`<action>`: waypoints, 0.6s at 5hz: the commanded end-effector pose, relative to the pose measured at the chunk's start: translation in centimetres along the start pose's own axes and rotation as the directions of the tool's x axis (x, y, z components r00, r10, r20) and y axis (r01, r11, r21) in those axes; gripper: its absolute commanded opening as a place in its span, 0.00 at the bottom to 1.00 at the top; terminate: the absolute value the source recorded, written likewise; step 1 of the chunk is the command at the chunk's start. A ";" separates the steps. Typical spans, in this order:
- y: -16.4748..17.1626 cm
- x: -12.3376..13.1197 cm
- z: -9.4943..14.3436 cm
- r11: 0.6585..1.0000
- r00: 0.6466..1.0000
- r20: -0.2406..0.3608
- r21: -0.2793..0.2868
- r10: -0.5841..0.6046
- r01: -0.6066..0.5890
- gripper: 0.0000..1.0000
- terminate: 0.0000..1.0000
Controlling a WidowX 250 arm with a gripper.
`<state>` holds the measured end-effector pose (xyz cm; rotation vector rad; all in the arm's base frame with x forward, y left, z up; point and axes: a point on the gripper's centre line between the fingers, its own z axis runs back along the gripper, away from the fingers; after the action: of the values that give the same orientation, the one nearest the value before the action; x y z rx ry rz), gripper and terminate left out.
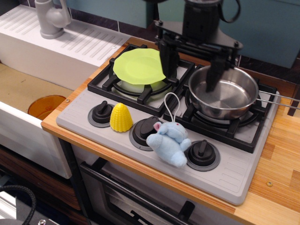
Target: End effector reaching stuffedhippo
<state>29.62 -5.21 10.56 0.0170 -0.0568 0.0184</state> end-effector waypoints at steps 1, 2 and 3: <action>-0.2 -1.9 -0.5 1.000 0.994 0.109 0.015 0.000 -0.002 1.00 0.00; 0.0 -2.5 -2.6 1.000 0.989 0.150 0.006 -0.009 0.008 1.00 0.00; -0.2 -2.7 -4.1 1.000 0.984 0.180 0.004 -0.007 0.007 1.00 0.00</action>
<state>26.46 -5.26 5.35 0.0301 -0.2009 0.0155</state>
